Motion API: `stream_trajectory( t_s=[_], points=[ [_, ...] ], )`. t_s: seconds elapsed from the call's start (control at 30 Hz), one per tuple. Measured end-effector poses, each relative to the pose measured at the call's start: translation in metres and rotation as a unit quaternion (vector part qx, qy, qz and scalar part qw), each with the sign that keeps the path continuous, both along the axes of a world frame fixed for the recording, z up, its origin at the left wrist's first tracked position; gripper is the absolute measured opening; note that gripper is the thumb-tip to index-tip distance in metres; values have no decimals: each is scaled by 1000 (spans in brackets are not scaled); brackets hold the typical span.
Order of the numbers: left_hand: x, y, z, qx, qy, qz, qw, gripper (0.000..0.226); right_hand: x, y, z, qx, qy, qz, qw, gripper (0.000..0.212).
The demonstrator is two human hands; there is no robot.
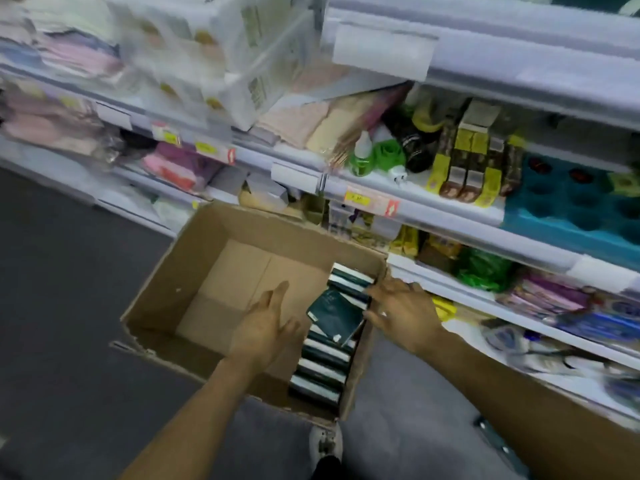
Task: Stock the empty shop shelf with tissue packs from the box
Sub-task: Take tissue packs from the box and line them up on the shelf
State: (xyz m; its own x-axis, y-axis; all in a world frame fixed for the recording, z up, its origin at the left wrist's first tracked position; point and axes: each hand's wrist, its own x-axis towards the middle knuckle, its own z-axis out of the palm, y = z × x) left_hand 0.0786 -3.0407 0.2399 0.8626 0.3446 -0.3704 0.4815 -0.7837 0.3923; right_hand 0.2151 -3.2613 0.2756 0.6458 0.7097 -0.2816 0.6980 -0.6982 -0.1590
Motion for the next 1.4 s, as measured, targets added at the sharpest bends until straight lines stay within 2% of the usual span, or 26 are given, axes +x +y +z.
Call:
stream_trajectory(
  t_s=[0.27, 0.37, 0.47, 0.53, 0.73, 0.8, 0.87, 0.97, 1.07, 1.2, 1.4],
  points=[
    [3, 7, -81, -85, 41, 38, 995, 67, 7, 62, -78, -137, 30, 30, 990, 58],
    [0, 2, -107, -138, 16, 98, 985, 58, 11, 79, -104, -193, 44, 10, 980, 70],
    [0, -1, -132, -196, 47, 80, 976, 44, 11, 88, -124, -221, 67, -17, 973, 84],
    [0, -1, -146, -214, 66, 77, 972, 43, 10, 90, -136, -219, 85, -39, 971, 87],
    [-2, -7, -176, -259, 126, 82, 954, 71, 11, 89, -154, -191, 128, -88, 969, 82],
    [-2, -12, -180, -247, 133, 73, 957, 65, 15, 87, -153, -172, 149, -96, 969, 68],
    [-2, -13, -183, -215, 136, 54, 966, 49, 20, 86, -150, -140, 165, -104, 971, 54],
    [1, -13, -167, -183, 115, 28, 976, 30, 24, 83, -133, -97, 142, -108, 979, 48],
    [5, -10, -142, -199, 70, 60, 976, 21, 27, 76, -106, -34, 142, -134, 980, 53],
    [9, -4, -100, -254, -43, 115, 959, 29, 30, 60, -56, 61, 197, -202, 957, 53],
    [33, 1, -8, -279, -182, 179, 926, 30, 28, 31, 33, 177, 173, -233, 941, 64]
  ],
)
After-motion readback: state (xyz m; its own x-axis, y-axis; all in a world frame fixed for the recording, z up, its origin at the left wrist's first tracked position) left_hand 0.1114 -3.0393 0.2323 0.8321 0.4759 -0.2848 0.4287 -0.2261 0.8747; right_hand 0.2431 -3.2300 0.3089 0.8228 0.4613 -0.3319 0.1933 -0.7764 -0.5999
